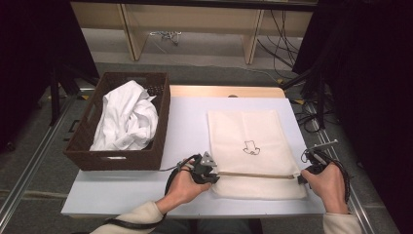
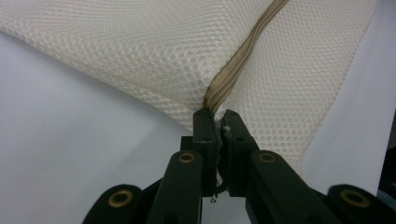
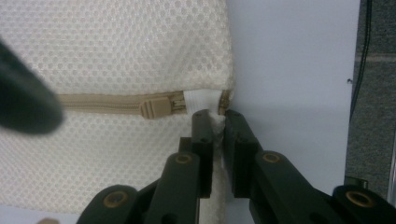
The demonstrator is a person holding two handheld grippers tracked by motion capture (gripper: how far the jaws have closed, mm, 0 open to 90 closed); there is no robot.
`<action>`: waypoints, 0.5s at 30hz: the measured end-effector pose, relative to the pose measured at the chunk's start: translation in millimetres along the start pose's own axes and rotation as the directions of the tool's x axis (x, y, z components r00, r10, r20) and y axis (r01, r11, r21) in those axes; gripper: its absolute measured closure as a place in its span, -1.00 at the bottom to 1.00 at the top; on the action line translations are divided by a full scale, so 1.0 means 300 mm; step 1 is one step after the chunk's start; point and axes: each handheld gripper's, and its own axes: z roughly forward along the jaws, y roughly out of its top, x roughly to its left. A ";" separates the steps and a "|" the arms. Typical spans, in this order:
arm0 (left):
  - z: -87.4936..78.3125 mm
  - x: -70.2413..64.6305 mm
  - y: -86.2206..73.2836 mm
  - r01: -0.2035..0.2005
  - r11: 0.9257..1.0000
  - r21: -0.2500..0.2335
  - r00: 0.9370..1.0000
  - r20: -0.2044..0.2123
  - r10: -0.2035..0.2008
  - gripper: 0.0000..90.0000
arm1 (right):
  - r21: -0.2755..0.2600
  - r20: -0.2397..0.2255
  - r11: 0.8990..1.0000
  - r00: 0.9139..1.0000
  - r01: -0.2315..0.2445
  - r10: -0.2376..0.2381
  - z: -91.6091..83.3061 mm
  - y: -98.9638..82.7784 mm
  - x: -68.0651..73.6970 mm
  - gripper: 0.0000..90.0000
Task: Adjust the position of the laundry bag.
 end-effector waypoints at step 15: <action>-0.043 0.021 -0.028 0.081 0.996 -0.038 0.996 -0.019 -0.082 0.91 | 0.028 0.000 0.998 0.998 -0.059 0.059 -0.023 -0.004 0.079 0.87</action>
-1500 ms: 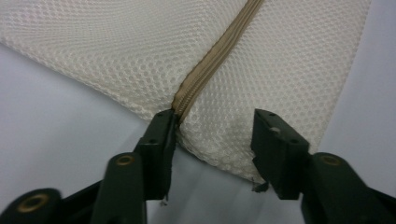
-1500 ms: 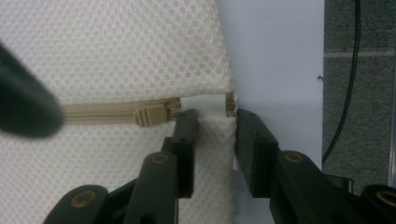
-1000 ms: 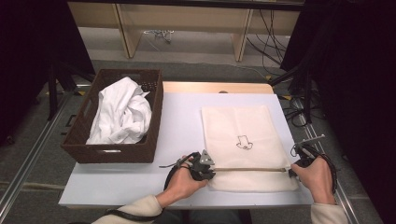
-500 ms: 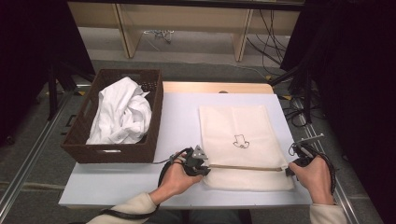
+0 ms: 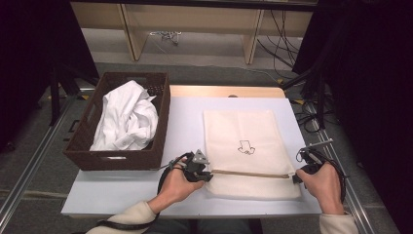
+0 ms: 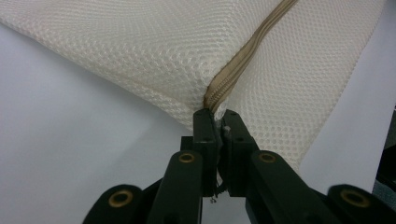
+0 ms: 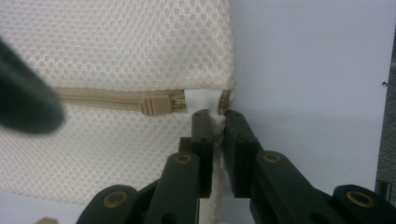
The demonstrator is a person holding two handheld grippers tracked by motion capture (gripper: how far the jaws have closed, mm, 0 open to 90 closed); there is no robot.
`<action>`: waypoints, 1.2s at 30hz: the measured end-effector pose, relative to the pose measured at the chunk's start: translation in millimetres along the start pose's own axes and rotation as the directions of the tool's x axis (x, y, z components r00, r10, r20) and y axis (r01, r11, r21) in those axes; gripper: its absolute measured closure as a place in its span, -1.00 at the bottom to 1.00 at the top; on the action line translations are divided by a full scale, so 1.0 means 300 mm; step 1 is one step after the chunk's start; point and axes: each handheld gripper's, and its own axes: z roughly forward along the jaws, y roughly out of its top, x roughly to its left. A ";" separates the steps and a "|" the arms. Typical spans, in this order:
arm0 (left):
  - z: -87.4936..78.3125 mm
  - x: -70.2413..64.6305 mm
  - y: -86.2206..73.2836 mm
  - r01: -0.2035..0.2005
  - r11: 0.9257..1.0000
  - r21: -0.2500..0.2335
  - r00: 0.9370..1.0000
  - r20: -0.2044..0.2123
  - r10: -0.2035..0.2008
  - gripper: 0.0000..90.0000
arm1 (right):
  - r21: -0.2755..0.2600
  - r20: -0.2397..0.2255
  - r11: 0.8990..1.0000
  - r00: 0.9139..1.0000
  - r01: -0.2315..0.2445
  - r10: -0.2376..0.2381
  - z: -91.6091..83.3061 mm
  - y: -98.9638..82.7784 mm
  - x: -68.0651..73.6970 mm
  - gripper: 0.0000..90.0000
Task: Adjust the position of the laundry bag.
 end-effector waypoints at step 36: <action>-0.086 0.054 -0.055 0.011 1.000 0.006 0.999 -0.041 -0.011 0.90 | -0.010 -0.045 0.989 0.988 0.145 -0.145 0.023 -0.009 0.084 0.87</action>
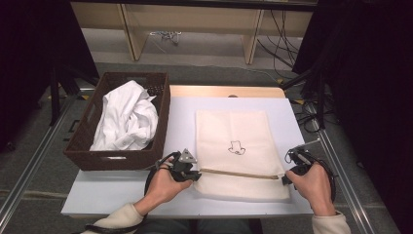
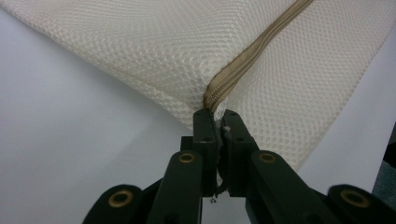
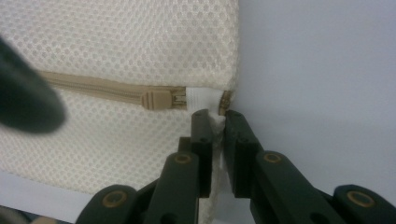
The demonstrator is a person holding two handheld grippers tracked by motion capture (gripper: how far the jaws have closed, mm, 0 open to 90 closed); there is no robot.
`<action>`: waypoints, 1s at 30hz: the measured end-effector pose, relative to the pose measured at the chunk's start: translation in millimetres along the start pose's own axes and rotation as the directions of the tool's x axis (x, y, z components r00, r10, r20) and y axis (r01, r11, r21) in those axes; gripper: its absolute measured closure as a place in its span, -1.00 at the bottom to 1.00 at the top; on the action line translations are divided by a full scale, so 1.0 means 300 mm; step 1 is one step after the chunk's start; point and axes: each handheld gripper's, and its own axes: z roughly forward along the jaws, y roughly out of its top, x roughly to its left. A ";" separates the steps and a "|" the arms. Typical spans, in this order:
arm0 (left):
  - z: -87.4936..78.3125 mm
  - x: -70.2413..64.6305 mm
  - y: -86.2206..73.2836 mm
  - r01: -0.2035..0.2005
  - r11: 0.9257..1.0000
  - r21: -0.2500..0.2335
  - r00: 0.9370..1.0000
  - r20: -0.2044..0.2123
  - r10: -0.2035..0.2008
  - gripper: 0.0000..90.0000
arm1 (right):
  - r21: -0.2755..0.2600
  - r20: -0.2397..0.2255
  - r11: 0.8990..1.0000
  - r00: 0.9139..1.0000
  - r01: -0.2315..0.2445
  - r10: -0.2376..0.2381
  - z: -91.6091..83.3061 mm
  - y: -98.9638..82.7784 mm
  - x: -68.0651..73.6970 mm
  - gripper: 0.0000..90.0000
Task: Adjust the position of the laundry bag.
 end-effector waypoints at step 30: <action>-0.060 0.046 -0.069 0.043 0.999 0.001 0.999 -0.030 -0.043 0.90 | 0.017 -0.023 1.000 1.000 0.015 -0.015 0.019 0.000 0.102 0.86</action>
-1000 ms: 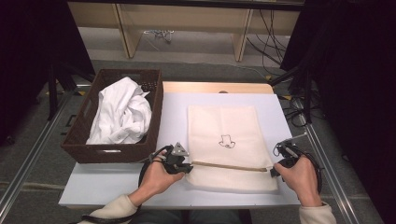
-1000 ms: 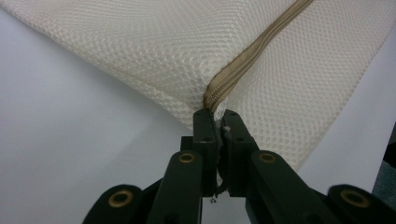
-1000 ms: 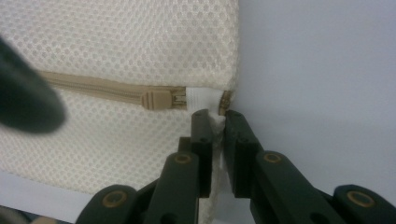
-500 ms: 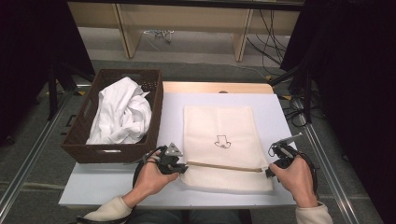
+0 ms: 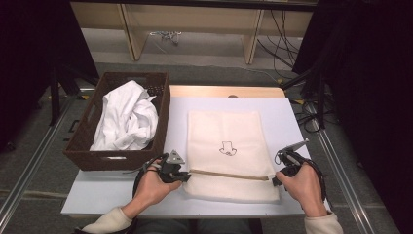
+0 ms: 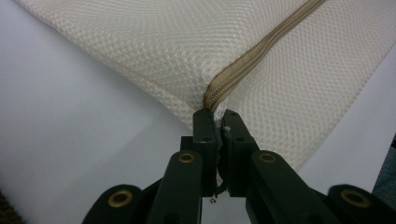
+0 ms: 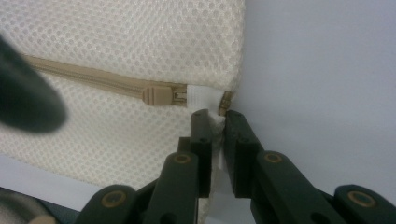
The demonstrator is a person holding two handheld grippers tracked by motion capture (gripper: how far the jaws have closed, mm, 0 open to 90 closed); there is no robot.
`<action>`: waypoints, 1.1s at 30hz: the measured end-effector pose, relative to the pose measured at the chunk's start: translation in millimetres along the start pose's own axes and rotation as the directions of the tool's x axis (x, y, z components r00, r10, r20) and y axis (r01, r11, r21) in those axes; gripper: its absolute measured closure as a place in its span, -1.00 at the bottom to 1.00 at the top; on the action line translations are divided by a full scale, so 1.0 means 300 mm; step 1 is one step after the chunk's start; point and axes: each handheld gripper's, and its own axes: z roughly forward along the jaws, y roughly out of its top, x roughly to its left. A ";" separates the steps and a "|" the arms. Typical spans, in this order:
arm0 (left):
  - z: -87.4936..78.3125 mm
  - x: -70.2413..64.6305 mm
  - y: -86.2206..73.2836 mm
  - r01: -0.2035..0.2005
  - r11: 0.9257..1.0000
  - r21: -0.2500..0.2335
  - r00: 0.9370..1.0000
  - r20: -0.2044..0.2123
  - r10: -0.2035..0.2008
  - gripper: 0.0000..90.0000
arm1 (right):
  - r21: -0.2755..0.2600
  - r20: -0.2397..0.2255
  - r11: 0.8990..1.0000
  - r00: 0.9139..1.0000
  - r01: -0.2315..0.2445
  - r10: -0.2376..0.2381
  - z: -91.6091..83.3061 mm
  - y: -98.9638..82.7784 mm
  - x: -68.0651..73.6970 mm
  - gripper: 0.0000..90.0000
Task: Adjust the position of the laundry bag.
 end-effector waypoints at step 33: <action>-0.063 0.054 -0.069 0.037 0.999 -0.011 0.998 -0.040 -0.038 0.90 | 0.050 -0.048 0.998 0.998 0.042 -0.039 0.021 0.006 0.097 0.85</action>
